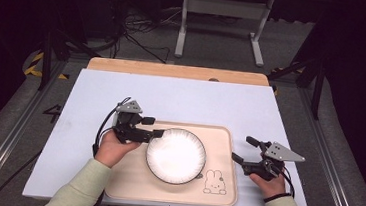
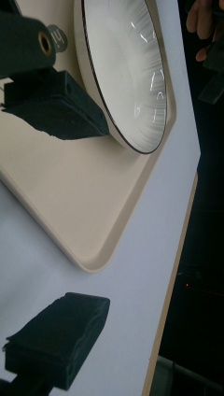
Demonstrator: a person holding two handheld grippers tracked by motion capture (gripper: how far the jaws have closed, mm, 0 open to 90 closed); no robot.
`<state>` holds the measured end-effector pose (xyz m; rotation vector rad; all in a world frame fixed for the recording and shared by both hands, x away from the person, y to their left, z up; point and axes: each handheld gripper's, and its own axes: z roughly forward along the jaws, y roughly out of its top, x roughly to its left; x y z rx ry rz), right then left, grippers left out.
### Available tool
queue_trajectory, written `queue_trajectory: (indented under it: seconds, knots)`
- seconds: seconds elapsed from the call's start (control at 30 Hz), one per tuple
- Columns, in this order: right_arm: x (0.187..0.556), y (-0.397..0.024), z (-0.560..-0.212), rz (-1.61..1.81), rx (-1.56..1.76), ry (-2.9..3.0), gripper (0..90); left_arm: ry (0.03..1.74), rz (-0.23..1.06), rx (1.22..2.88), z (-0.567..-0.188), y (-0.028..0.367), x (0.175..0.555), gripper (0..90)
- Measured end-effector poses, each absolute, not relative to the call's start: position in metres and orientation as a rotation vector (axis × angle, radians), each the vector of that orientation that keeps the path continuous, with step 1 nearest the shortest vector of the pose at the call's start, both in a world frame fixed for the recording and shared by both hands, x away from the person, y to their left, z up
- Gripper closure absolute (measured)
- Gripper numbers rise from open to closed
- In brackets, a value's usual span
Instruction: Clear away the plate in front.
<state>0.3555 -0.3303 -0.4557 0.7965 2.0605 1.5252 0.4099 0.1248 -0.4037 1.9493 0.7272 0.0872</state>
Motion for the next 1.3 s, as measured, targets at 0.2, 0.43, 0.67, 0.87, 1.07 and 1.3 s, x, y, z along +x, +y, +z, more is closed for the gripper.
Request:
queue_trajectory:
  seconds: [0.2,0.43,0.67,0.87,1.07,1.3]
  knots:
    - [0.356,-0.331,-0.456,1.539,0.806,2.057,13.5,0.668,0.099,1.901,-0.403,0.138,0.403,17.7]
    - [0.356,-0.332,-0.456,1.541,0.809,2.058,12.3,0.646,0.135,1.816,-0.404,0.161,0.395,10.0]
    - [0.357,-0.332,-0.456,1.545,0.808,2.061,11.5,0.67,0.148,1.783,-0.407,0.181,0.384,3.6]
    - [0.357,-0.332,-0.456,1.549,0.802,2.069,11.5,0.686,0.181,1.744,-0.412,0.2,0.373,2.6]
    - [0.357,-0.332,-0.456,1.552,0.804,2.075,11.6,0.696,0.223,1.703,-0.421,0.215,0.361,1.8]
    - [0.358,-0.332,-0.455,1.555,0.801,2.081,11.7,0.737,0.263,1.668,-0.435,0.234,0.35,0.9]
